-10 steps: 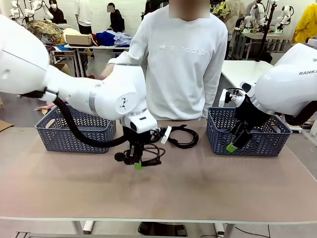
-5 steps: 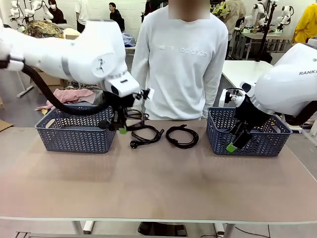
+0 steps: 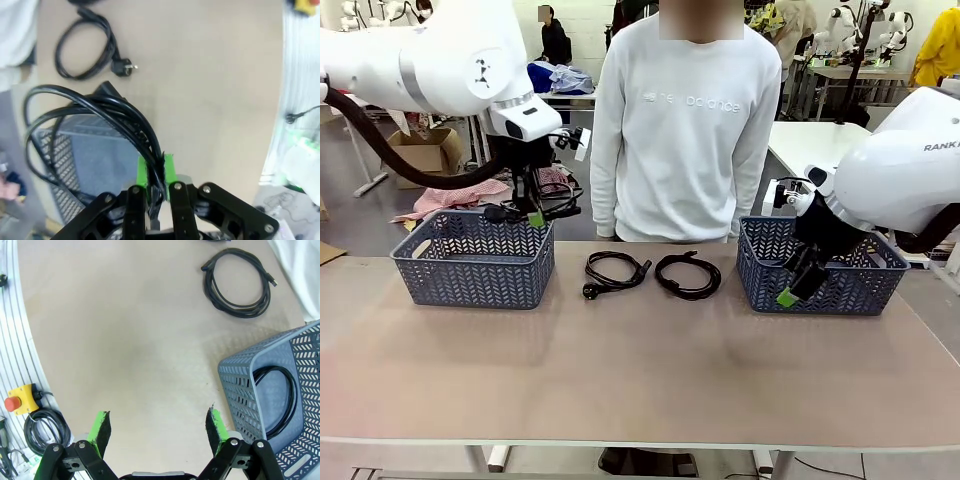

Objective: Organize the cables according to human instructions.
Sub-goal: Pick up a bundle of cables and place it in the basket indicated by the human.

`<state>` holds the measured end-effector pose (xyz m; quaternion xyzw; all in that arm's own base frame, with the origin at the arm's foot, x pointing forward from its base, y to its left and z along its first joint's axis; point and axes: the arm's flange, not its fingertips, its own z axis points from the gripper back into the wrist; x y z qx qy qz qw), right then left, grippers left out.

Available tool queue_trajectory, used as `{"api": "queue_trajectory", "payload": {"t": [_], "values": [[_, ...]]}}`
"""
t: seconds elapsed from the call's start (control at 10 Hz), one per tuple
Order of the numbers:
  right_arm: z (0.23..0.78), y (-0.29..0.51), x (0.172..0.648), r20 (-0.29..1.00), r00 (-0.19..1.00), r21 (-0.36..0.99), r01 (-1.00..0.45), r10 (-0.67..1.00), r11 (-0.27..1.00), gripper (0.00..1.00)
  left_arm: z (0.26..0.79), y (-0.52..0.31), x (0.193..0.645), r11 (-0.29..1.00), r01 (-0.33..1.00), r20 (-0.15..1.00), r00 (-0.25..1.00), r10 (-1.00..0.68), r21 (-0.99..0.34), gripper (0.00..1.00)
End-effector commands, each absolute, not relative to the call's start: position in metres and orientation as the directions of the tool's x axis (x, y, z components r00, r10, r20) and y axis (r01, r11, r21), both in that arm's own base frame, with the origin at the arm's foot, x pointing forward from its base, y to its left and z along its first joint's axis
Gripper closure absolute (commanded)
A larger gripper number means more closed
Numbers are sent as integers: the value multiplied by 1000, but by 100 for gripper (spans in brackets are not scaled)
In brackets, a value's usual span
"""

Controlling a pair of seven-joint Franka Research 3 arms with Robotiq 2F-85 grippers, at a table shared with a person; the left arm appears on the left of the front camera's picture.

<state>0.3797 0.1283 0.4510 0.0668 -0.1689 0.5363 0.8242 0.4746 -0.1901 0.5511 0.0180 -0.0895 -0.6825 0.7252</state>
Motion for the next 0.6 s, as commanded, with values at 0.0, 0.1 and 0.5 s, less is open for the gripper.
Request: {"api": "queue_trajectory", "payload": {"t": [0.0,0.1,0.5], "values": [[450,129,379,348,375,-74,-903,859,424,0,547,-198,469,49,986,91,35,-995,159,100],[450,129,379,348,375,-74,-903,859,424,0,547,-198,469,49,986,91,35,-995,159,100],[450,129,379,348,375,-74,-903,859,424,0,547,-198,469,49,986,91,35,-995,159,100]]}}
